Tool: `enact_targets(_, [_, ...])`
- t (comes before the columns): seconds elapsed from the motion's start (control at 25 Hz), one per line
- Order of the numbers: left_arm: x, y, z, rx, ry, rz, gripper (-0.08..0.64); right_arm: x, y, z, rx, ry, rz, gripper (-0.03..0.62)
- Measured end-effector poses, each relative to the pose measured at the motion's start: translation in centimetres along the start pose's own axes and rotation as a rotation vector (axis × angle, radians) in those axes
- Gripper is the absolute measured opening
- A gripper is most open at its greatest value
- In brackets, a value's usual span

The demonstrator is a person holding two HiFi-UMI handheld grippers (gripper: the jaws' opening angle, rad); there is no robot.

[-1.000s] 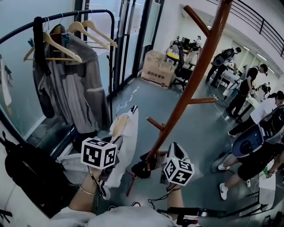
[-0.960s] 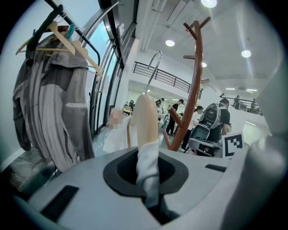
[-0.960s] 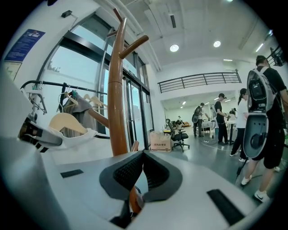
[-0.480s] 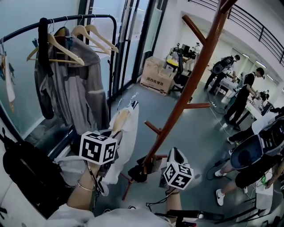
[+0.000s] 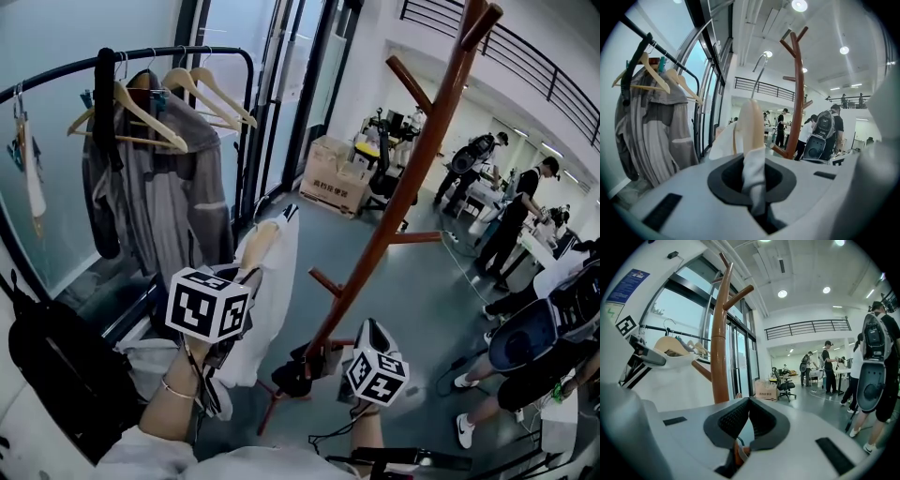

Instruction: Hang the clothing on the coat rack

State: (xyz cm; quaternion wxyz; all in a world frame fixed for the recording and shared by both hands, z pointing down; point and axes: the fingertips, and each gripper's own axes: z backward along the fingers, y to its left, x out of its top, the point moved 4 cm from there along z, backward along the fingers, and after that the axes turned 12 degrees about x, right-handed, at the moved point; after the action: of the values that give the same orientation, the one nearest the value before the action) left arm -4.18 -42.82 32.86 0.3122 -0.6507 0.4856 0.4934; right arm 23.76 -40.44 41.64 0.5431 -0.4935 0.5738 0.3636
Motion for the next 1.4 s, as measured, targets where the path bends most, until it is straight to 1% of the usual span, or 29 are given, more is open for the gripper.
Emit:
enact_targets(0.32, [3.1, 0.4, -0.3, 0.005, -0.027, -0.082, 0.025, 0.1, 0.1, -0.3, -0.007, -0.002, -0.008, 0.023])
enact_targets(0.88, [6.9, 0.6, 1.0, 0.012, -0.093, -0.106, 0.025, 0.8, 0.0, -0.3, -0.010, -0.014, -0.010, 0.023])
enact_targets(1.2, [9.9, -0.3, 2.1, 0.023, -0.141, -0.181, 0.025, 1.0, -0.4, -0.1, -0.013, -0.017, -0.015, 0.023])
enact_targets(1.4, [11.3, -1.1, 2.4, 0.005, -0.156, -0.197, 0.025, 1.0, -0.6, 0.1, -0.013, -0.017, -0.022, 0.023])
